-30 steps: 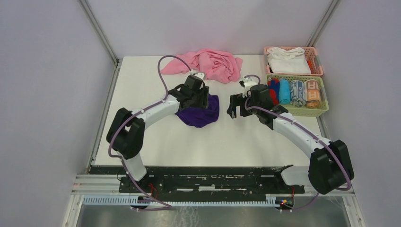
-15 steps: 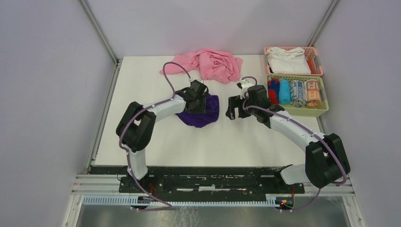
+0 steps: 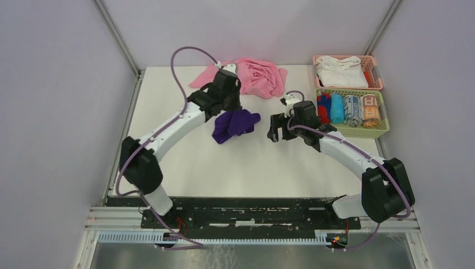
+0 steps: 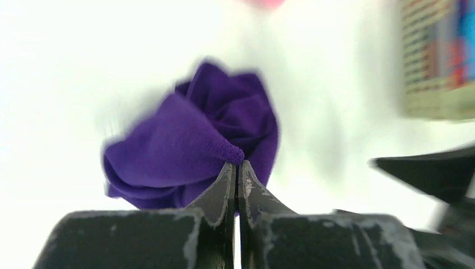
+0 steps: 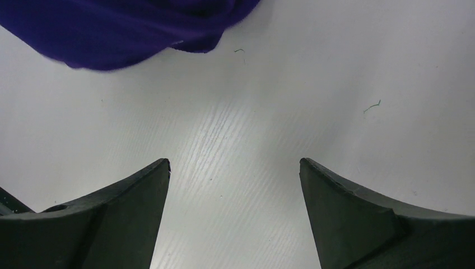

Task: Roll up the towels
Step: Flatten out the towel at the center of the board.

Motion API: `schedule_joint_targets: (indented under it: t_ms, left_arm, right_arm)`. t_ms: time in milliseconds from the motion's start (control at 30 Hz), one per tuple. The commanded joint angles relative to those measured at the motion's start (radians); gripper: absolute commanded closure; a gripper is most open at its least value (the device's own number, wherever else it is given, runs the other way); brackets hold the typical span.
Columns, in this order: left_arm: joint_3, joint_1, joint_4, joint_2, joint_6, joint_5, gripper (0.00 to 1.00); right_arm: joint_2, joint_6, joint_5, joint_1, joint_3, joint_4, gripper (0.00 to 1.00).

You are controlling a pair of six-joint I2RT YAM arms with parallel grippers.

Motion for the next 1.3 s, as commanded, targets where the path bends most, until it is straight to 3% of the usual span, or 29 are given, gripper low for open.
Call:
schedule_joint_targets:
  t_ms: [0,200,300,367,467,633,733,900,1000,1133,1267]
  left_arm:
    - [0.157,-0.002,0.006,-0.215,0.088,0.001,0.97]
    - [0.144,-0.002,0.023,-0.355,0.131,0.015,0.95]
    - [0.057,-0.002,0.027,-0.405,0.135,-0.081,0.89]
    - [-0.008,0.002,0.012,-0.419,0.128,-0.188,0.78]
    - [-0.086,0.011,-0.039,-0.401,0.097,-0.277,0.52]
    - [-0.184,0.013,-0.090,-0.380,0.057,-0.295,0.38]
    - [-0.251,0.012,-0.116,-0.387,0.007,-0.276,0.36]
    - [-0.393,0.004,-0.095,-0.393,-0.055,-0.081,0.36]
    - [-0.459,-0.003,-0.071,-0.375,-0.076,-0.043,0.36]
    - [-0.430,0.024,-0.023,-0.353,-0.062,-0.098,0.32]
    - [-0.354,0.158,0.061,-0.291,-0.029,0.015,0.31]
  right_arm:
    - [-0.030,-0.006,0.001,0.004,0.010,0.038,0.07]
    - [-0.046,-0.006,0.012,0.004,0.003,0.040,0.07]
    - [-0.046,-0.006,0.006,0.004,0.005,0.037,0.07]
    - [-0.044,-0.008,0.002,0.004,0.007,0.035,0.07]
    - [-0.036,-0.009,-0.007,0.004,0.012,0.033,0.07]
    - [-0.020,-0.016,-0.024,0.005,0.020,0.025,0.07]
    - [-0.004,-0.017,-0.033,0.005,0.028,0.021,0.08]
    - [0.033,-0.017,-0.058,0.012,0.042,0.020,0.08]
    - [0.072,-0.019,-0.084,0.024,0.063,0.014,0.09]
    - [0.141,-0.008,-0.128,0.056,0.102,0.014,0.14]
    - [0.225,-0.003,-0.136,0.089,0.155,0.003,0.22]
